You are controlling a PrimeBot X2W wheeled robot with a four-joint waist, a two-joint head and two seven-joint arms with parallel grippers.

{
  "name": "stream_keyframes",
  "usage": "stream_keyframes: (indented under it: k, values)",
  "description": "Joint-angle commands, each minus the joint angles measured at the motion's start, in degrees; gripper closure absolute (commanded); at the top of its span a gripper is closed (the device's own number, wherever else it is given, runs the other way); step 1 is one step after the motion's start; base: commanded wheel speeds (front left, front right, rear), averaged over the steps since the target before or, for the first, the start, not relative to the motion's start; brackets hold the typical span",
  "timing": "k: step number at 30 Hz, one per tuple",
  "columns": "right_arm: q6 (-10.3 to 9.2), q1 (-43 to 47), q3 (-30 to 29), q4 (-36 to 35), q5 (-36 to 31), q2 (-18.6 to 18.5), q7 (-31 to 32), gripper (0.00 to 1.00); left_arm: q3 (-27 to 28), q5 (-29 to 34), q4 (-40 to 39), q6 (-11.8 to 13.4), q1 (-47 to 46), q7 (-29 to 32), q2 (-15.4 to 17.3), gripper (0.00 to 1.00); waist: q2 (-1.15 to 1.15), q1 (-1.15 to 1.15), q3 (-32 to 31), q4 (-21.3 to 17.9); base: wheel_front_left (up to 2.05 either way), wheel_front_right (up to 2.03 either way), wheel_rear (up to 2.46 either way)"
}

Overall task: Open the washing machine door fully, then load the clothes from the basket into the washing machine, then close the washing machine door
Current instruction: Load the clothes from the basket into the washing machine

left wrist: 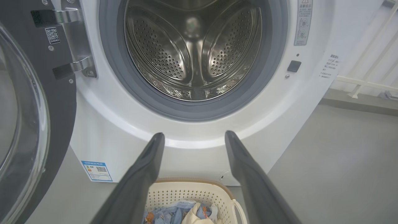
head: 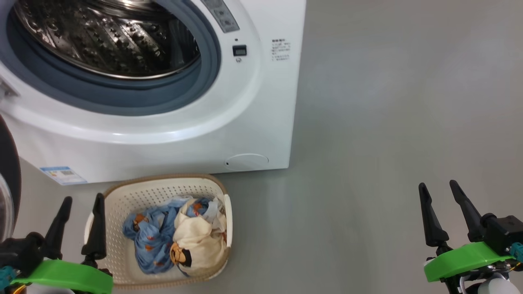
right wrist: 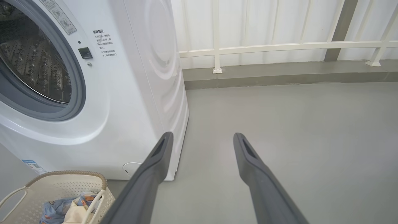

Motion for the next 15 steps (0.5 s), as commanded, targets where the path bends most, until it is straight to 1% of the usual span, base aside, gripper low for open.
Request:
stream_keyframes:
  k: [1,4,8,11,15]
  values:
    - [0.08,-1.66,1.37,-1.54,0.05,-0.41,-0.68,0.00,1.42,0.04,-0.90,-0.09,-2.59,-0.32,2.31,0.00,0.00,0.00,0.25,0.05,1.31,-1.74,0.43]
    - [0.08,-1.76,1.40,-1.56,0.07,-0.38,-0.68,0.00,1.26,-0.03,-0.83,-0.09,-2.62,-0.32,2.07,0.00,0.00,0.00,0.40,0.08,1.23,-1.45,0.22]
    - [0.08,-1.78,1.31,-1.68,0.04,-0.31,-0.68,0.00,2.07,0.46,-0.46,-0.09,-2.39,-0.32,1.37,0.00,0.00,0.00,0.63,0.21,0.91,-0.91,0.00]
    - [0.08,-1.82,1.19,-1.74,0.01,-0.31,-0.68,0.00,2.29,0.54,-0.18,-0.09,-2.21,-0.32,0.85,0.00,0.00,0.00,0.75,0.35,0.43,-0.43,0.00]
    - [0.08,-2.00,1.18,-1.72,-0.04,-0.37,-0.68,0.00,2.31,0.32,0.15,-0.09,-2.24,-0.32,0.60,0.00,0.00,0.00,1.00,0.56,0.05,-0.05,0.00]
